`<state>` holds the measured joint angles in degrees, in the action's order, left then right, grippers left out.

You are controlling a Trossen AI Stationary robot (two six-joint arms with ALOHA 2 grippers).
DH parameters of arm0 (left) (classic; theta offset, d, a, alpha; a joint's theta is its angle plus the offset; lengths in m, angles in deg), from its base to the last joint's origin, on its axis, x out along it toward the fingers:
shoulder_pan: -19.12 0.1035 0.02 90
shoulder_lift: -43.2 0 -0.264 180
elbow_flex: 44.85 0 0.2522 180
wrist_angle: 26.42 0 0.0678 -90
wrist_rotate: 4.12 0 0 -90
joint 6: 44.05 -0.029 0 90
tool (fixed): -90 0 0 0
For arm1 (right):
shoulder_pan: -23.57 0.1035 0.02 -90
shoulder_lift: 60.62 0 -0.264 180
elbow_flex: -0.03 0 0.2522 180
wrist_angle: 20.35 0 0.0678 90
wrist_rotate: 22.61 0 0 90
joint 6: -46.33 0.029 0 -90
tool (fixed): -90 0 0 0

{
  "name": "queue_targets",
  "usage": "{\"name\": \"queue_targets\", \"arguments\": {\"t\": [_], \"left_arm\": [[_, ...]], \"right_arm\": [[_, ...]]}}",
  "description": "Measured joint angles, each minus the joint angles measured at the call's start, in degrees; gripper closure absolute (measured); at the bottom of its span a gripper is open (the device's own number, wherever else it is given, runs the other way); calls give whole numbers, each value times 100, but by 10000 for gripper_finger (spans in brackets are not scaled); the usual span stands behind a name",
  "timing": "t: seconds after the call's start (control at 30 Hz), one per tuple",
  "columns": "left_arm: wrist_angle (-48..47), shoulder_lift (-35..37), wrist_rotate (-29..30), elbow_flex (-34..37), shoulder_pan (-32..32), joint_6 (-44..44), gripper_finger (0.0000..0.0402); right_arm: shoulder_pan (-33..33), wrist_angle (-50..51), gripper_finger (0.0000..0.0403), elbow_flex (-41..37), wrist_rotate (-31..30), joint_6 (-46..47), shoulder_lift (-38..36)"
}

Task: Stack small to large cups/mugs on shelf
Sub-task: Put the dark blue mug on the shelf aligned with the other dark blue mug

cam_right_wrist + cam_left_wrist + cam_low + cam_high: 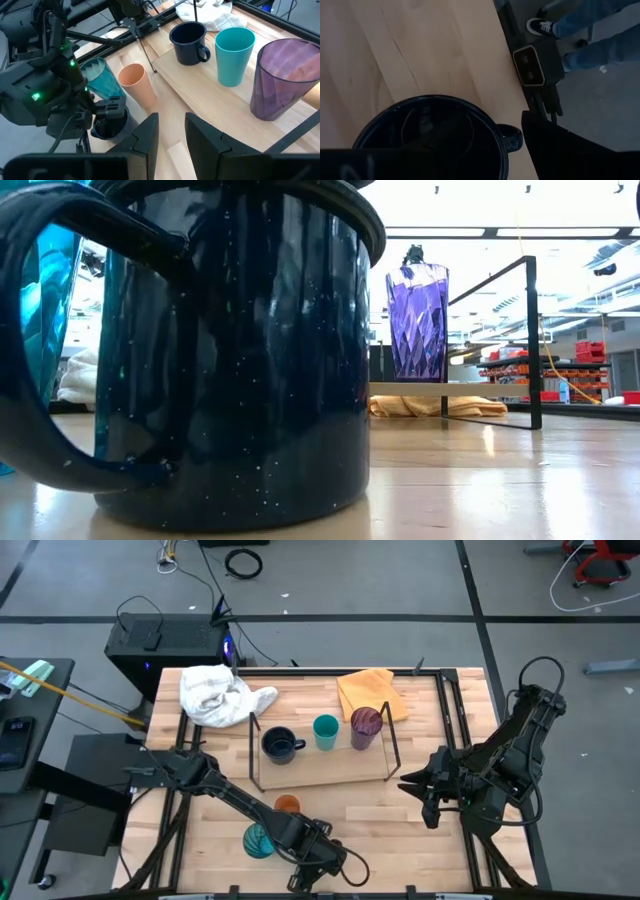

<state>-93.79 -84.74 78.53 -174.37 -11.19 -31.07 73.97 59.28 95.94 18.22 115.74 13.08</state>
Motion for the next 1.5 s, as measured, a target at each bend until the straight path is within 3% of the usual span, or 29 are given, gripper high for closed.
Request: {"name": "queue_targets", "arguments": {"t": [0.57,0.7,0.9,1.27,1.5], "left_arm": [[10,-285,18,2,83,145,222],[18,-289,63,4,99,66,263],[51,-270,179,-14,104,-115,365],[-21,-245,149,-23,123,-175,367],[-714,-304,194,-687,236,-551,373]], "right_arm": [[0,11,300,0,85,-15,0],[0,11,300,0,84,-15,0],[0,11,300,0,83,-15,0],[-2,25,300,0,83,-14,0],[-2,35,300,0,81,-13,0]]}}
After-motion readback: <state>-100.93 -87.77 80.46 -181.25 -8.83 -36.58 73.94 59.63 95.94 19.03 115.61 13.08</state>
